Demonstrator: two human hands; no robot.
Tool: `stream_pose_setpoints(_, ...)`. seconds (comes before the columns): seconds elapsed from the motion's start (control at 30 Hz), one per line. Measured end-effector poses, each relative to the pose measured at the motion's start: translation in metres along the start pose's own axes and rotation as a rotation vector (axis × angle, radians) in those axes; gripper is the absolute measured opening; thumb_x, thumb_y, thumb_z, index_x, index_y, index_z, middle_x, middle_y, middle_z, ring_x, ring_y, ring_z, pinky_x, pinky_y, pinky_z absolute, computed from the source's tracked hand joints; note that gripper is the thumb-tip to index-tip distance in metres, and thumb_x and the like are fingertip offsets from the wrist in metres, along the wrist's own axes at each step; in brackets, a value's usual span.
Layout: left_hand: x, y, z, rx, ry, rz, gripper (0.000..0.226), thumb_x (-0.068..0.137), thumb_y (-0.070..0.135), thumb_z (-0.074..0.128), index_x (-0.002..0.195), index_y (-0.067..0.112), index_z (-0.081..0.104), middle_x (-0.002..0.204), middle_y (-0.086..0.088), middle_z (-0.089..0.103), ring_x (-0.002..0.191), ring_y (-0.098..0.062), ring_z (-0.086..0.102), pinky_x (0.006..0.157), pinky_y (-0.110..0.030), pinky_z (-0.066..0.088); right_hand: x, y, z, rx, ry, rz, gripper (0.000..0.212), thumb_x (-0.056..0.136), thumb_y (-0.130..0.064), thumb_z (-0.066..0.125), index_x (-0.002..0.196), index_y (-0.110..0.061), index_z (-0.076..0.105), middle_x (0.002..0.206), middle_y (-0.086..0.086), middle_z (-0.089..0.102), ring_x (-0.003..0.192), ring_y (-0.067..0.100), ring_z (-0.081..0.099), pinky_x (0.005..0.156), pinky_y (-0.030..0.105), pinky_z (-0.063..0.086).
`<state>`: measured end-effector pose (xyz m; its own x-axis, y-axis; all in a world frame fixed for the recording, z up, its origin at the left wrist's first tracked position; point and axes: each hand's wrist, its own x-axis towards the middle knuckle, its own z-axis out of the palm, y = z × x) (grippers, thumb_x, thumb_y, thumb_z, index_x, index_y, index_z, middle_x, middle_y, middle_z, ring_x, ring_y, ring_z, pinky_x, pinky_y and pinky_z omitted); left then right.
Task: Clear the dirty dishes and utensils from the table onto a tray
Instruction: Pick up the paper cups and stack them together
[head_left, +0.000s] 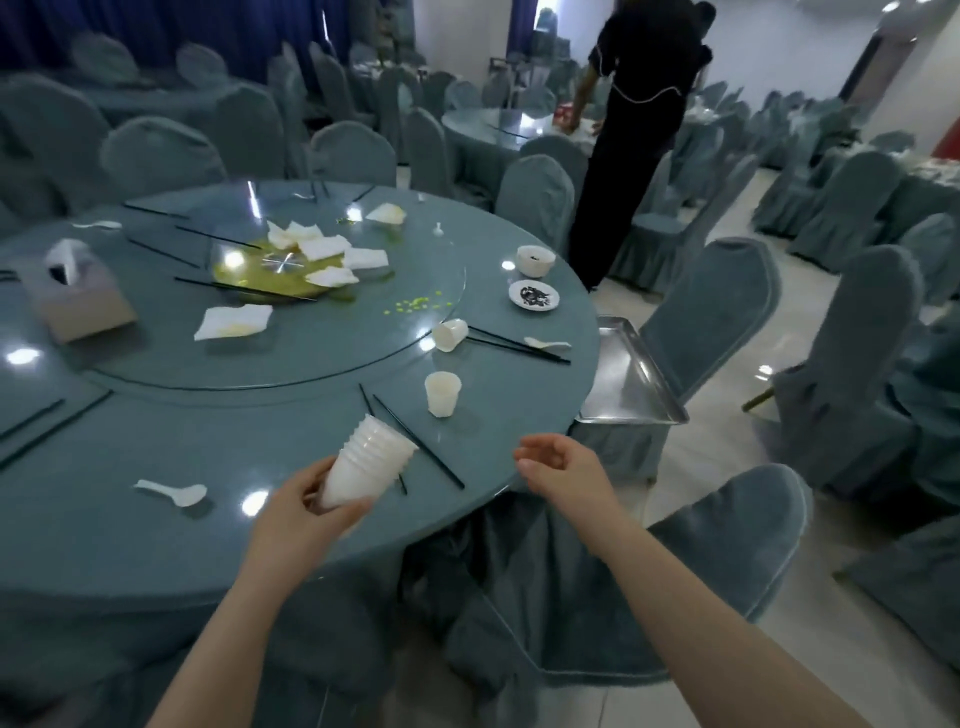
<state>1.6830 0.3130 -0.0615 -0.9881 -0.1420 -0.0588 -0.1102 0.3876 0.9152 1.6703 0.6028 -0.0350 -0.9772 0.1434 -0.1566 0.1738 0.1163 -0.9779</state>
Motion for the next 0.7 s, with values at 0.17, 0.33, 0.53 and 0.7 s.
stream_pose_setpoints(0.17, 0.050, -0.005, -0.003, -0.043, 0.034, -0.038, 0.046, 0.071, 0.030, 0.080, 0.111, 0.042, 0.060, 0.099, 0.019, 0.065, 0.089, -0.004, 0.063, 0.064, -0.019, 0.043, 0.073, 0.015, 0.020, -0.137, -0.010, 0.020, 0.024, 0.082, -0.001, 0.069, 0.100, -0.014, 0.061, 0.100, 0.008, 0.067, 0.079, 0.010, 0.062, 0.069, 0.011, 0.049)
stream_pose_setpoints(0.33, 0.088, -0.003, -0.002, -0.102, 0.053, -0.095, 0.052, 0.072, 0.029, 0.081, 0.119, 0.034, 0.060, 0.102, 0.015, 0.066, 0.089, -0.005, 0.064, 0.063, -0.016, 0.044, 0.135, 0.029, 0.041, -0.274, -0.039, 0.061, 0.041, 0.080, -0.003, 0.072, 0.117, -0.009, 0.056, 0.116, 0.012, 0.062, 0.087, 0.014, 0.060, 0.075, 0.017, 0.050)
stream_pose_setpoints(0.53, 0.143, 0.002, -0.008, -0.152, 0.096, -0.135, 0.058, 0.058, 0.042, 0.078, 0.114, 0.037, 0.062, 0.099, 0.015, 0.068, 0.087, -0.002, 0.066, 0.066, -0.018, 0.046, 0.218, 0.040, 0.071, -0.507, -0.114, 0.107, 0.095, 0.073, -0.028, 0.081, 0.149, -0.014, 0.026, 0.150, 0.003, 0.036, 0.136, 0.019, 0.038, 0.109, 0.035, 0.035)
stream_pose_setpoints(0.7, 0.193, 0.005, -0.013, -0.158, 0.157, -0.188, 0.055, 0.060, 0.035, 0.082, 0.111, 0.038, 0.062, 0.097, 0.017, 0.068, 0.085, -0.001, 0.066, 0.063, -0.012, 0.043, 0.276, 0.057, 0.101, -0.586, -0.169, 0.122, 0.112, 0.064, -0.044, 0.081, 0.151, -0.016, 0.017, 0.151, 0.001, 0.034, 0.137, 0.021, 0.036, 0.110, 0.035, 0.034)
